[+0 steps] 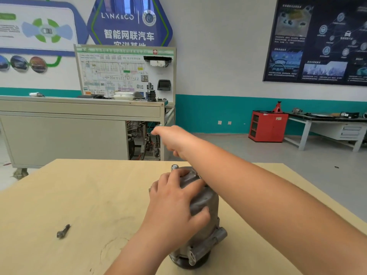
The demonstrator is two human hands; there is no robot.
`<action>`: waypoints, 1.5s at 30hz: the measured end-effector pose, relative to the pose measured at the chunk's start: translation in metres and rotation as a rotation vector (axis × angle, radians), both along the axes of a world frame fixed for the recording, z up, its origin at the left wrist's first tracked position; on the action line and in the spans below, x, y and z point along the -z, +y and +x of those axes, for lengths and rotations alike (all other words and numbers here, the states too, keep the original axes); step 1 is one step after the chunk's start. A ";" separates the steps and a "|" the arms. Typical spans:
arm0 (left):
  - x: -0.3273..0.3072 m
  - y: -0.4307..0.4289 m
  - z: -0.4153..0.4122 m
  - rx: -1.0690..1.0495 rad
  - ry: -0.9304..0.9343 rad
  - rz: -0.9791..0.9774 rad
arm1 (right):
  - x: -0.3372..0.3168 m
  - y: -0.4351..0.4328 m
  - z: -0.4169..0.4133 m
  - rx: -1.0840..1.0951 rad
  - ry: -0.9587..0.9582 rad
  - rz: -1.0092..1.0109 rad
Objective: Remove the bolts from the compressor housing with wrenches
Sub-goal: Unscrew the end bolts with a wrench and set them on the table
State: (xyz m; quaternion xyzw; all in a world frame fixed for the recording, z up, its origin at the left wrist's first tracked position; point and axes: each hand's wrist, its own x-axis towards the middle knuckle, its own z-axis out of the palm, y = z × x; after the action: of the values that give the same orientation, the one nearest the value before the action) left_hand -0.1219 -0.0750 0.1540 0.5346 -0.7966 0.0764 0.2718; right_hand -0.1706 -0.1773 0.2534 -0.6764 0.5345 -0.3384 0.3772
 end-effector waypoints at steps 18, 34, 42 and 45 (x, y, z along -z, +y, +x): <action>0.033 0.007 0.013 0.115 0.625 0.037 | 0.092 0.133 -0.068 -0.447 -0.135 -1.240; 0.036 0.005 0.012 0.124 0.735 0.022 | 0.054 -0.019 -0.091 0.368 -0.814 -0.013; 0.038 0.004 0.009 0.106 0.763 0.037 | 0.027 -0.034 -0.050 -0.098 0.753 -0.148; 0.038 0.004 0.009 0.106 0.765 0.042 | 0.019 -0.026 -0.037 -0.324 0.486 -0.184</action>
State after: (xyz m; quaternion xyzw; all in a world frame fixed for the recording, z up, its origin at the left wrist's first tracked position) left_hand -0.1130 -0.0709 0.1159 0.4880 -0.6656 -0.1588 0.5419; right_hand -0.2078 -0.2031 0.2340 -0.8454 0.4612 -0.1488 0.2246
